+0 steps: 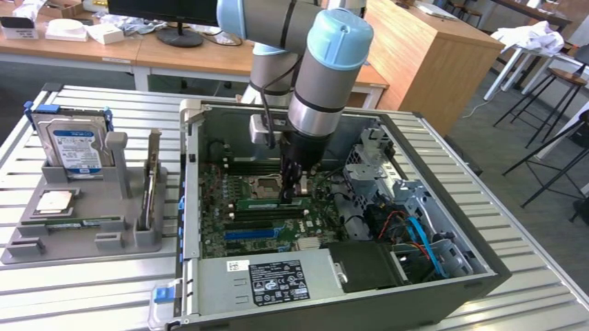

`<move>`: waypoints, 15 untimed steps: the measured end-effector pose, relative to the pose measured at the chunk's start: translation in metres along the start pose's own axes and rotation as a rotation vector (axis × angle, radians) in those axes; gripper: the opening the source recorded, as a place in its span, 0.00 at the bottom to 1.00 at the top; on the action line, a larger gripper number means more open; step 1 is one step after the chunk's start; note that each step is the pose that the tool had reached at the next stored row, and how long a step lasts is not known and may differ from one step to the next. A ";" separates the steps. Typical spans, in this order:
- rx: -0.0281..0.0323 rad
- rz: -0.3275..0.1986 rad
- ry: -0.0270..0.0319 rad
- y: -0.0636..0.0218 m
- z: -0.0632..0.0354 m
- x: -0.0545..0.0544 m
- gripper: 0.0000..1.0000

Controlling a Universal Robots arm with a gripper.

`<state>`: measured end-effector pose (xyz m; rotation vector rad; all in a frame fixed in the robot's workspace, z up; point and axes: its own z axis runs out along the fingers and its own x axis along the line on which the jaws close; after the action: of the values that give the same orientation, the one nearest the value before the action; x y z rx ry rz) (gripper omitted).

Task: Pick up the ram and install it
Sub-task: 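Insert the ram into the slot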

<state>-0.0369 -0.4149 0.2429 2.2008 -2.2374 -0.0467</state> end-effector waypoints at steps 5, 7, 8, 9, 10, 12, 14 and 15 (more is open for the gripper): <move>0.0001 0.000 -0.0002 0.0018 0.0004 0.000 0.11; 0.0001 0.000 -0.0001 0.0020 0.0004 0.000 0.11; 0.0001 0.000 -0.0001 0.0020 0.0004 0.000 0.11; 0.0002 0.000 -0.0002 0.0020 0.0004 0.000 0.11; 0.0002 -0.001 -0.0002 0.0020 0.0005 0.000 0.11; 0.0001 -0.005 -0.0001 0.0020 0.0008 0.000 0.11; -0.0001 -0.011 0.0001 0.0020 0.0009 0.000 0.11; -0.0001 -0.012 0.0002 0.0021 0.0009 0.000 0.11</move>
<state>-0.0389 -0.4148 0.2420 2.2136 -2.2246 -0.0467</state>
